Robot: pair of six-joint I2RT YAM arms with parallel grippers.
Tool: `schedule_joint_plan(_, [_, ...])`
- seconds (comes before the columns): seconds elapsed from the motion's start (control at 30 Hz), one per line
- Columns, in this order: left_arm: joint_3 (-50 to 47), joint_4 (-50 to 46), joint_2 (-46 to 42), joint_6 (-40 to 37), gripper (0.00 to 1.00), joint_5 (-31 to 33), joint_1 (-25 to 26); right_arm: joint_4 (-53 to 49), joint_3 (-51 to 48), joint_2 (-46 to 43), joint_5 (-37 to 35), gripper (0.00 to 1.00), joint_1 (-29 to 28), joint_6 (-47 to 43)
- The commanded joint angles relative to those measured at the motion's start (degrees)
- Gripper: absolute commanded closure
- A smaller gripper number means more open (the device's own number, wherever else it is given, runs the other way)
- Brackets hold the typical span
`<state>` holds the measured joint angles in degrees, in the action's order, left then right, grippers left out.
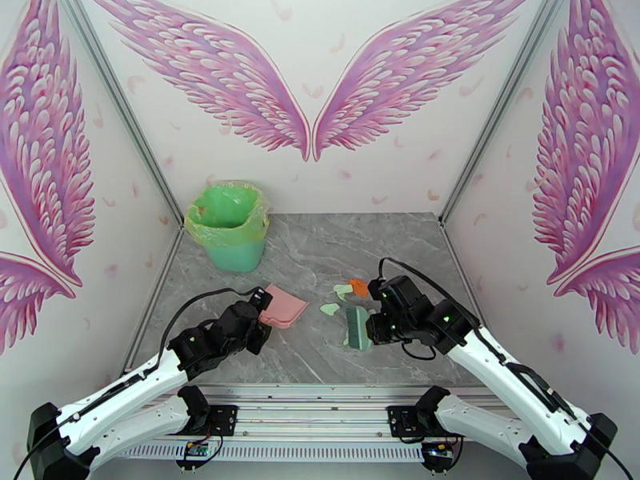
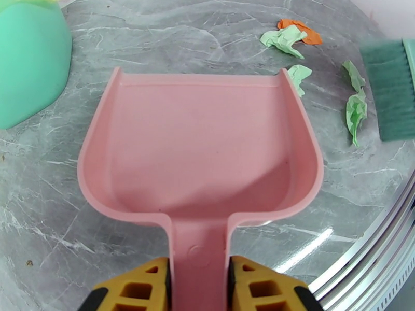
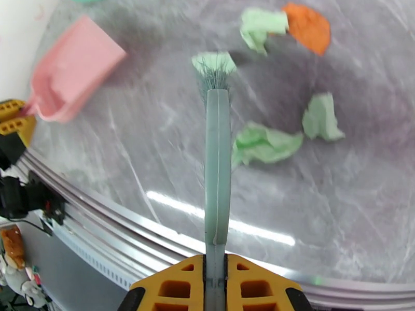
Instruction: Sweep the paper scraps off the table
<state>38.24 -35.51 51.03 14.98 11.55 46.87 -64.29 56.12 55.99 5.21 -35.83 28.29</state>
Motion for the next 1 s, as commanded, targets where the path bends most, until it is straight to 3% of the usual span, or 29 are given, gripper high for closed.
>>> schedule_joint_plan(0.0, [0.5, 1.0, 0.0, -0.7, 1.00, -0.7, -0.3, -0.5, -3.1, -0.5, -2.9, 1.00, -0.6, 4.2])
schedule_joint_plan(0.23, [0.3, 0.8, -1.2, -0.5, 1.00, -0.8, 0.0, 8.3, -4.6, 5.5, -6.1, 1.00, -0.6, 5.0])
schedule_joint_plan(0.47, [0.3, 0.9, -1.4, -0.5, 1.00, -1.1, 0.3, 12.7, 2.5, 13.7, -9.8, 1.00, 0.3, 2.4])
schedule_joint_plan(0.7, [0.1, 1.1, -1.1, -0.5, 1.00, -1.2, 0.6, 7.6, 6.4, 11.7, -11.8, 1.00, 0.3, 0.9])
schedule_joint_plan(0.97, [0.5, 1.5, 0.7, -1.0, 1.00, -1.7, 0.6, -5.0, 3.3, 4.6, -18.9, 1.00, 1.3, 2.3])
